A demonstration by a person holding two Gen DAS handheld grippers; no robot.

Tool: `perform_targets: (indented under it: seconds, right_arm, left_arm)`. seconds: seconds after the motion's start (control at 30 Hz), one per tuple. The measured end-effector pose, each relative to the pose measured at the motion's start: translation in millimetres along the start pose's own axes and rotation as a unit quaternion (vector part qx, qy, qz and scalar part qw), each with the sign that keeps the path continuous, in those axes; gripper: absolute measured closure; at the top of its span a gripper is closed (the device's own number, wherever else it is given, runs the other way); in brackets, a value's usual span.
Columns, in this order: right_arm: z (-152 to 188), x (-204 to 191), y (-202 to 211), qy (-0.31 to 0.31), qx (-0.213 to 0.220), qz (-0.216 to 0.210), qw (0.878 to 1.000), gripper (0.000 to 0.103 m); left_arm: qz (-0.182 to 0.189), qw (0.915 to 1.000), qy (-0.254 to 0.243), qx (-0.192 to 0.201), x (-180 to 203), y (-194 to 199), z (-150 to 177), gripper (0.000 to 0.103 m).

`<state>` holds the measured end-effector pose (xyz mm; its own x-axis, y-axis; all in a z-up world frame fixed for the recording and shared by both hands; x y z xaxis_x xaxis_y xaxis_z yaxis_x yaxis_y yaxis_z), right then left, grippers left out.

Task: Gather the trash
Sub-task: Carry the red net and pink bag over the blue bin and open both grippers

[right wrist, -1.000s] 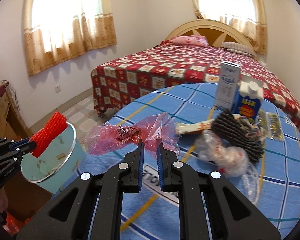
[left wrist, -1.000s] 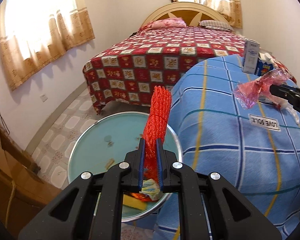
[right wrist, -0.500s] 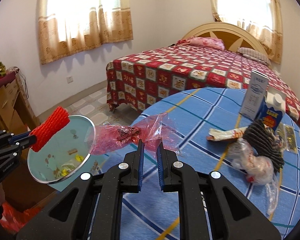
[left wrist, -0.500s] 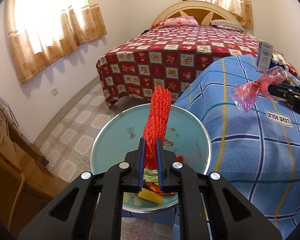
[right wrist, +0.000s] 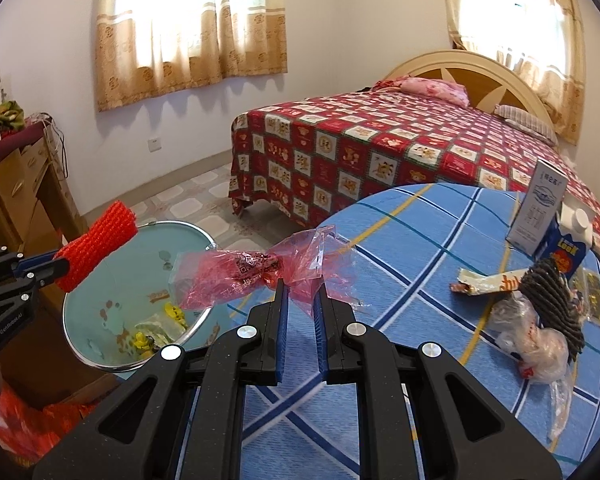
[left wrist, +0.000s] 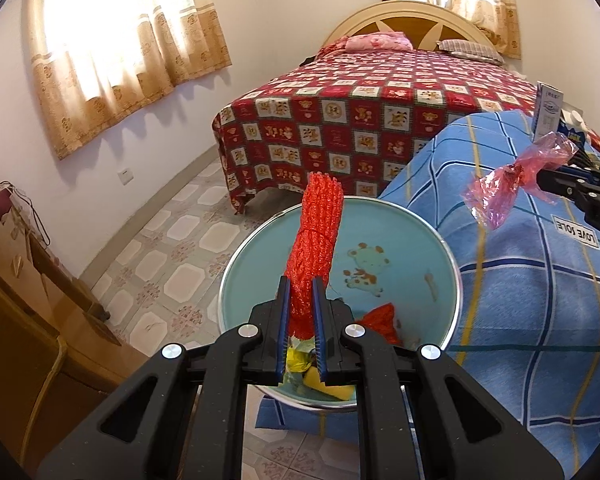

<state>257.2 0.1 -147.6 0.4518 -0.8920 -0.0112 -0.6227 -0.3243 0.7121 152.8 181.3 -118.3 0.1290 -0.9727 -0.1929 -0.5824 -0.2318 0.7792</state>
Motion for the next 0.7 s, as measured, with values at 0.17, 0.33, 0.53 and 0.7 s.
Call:
perform_targets:
  seconds: [0.17, 0.33, 0.53, 0.7]
  right_arm:
    - [-2, -8, -5, 0.008, -0.004, -0.002, 1.0, 0.09]
    - [-4, -16, -9, 0.018, -0.007, -0.004, 1.0, 0.09]
    - [-5, -25, -12, 0.026, -0.008, -0.008, 1.0, 0.09]
    - [-6, -33, -13, 0.035, -0.009, -0.01, 0.999, 0.09]
  left_arm:
    - [-0.003, 1.0, 0.004, -0.006, -7, -4, 3, 0.092]
    - [-0.004, 1.0, 0.006, -0.006, -10, -4, 5, 0.092]
    - [-0.008, 0.9998, 0.015, -0.008, -20, -6, 7, 0.092]
    - [-0.011, 0.9997, 0.02, -0.009, -27, -6, 8, 0.092]
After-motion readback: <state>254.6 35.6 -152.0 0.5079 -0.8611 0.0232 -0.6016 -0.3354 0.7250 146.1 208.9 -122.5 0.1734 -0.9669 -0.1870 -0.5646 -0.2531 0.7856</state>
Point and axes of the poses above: each gripper's, at about its wrist camera, not at the fingertips, and y roughly against the way its jaws point, x to its right, z to its underside, the point moved 6 cm from there along -y, roughly the way its jaws point, and after that the axes turned 10 degrees about -x, right-handed, at the moved point
